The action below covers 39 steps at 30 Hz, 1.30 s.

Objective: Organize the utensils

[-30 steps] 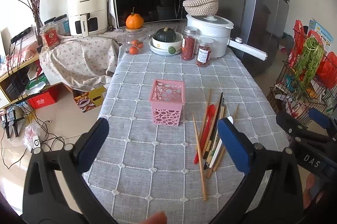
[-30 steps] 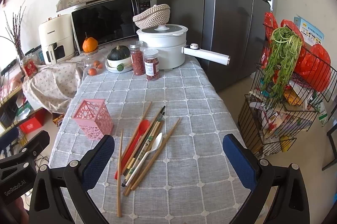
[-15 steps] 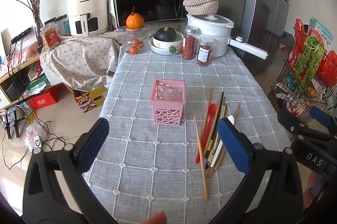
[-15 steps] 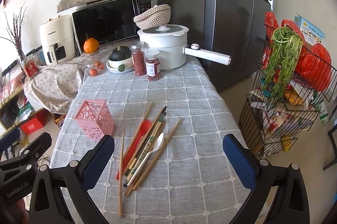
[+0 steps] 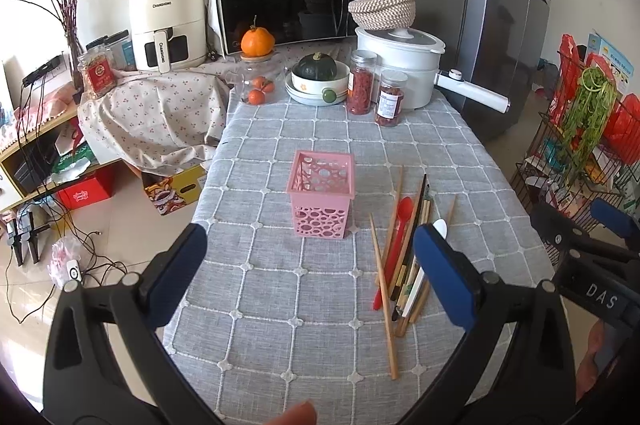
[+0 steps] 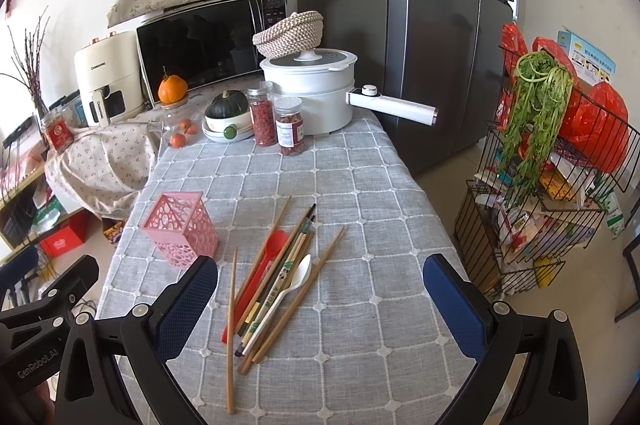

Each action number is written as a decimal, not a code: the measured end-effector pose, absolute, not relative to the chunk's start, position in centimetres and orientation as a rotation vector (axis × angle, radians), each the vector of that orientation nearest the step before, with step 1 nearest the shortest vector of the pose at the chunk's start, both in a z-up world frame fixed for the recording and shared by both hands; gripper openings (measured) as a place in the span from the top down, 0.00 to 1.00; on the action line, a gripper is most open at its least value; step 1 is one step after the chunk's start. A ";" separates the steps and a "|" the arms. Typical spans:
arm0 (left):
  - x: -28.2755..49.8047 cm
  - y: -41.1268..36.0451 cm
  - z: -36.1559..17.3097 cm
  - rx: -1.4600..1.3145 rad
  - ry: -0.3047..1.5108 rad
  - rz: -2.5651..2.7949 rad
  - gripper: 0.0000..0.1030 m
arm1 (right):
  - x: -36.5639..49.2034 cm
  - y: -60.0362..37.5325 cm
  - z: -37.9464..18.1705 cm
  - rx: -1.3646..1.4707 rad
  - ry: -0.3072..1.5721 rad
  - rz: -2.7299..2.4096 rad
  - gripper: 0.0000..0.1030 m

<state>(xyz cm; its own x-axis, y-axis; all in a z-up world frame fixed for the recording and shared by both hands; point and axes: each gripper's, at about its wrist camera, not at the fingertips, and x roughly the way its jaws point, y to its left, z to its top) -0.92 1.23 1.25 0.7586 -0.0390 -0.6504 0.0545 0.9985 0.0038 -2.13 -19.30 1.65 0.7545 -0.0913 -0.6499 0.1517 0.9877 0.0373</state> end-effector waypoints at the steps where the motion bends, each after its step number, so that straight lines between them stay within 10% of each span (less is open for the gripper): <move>1: -0.9 1.3 1.2 0.022 0.708 -0.051 0.00 | -2.1 -19.5 1.7 0.091 0.704 -0.133 0.00; 39: -0.7 0.4 2.0 0.053 0.645 -0.061 0.00 | -1.9 -20.1 2.4 0.096 0.691 -0.151 0.00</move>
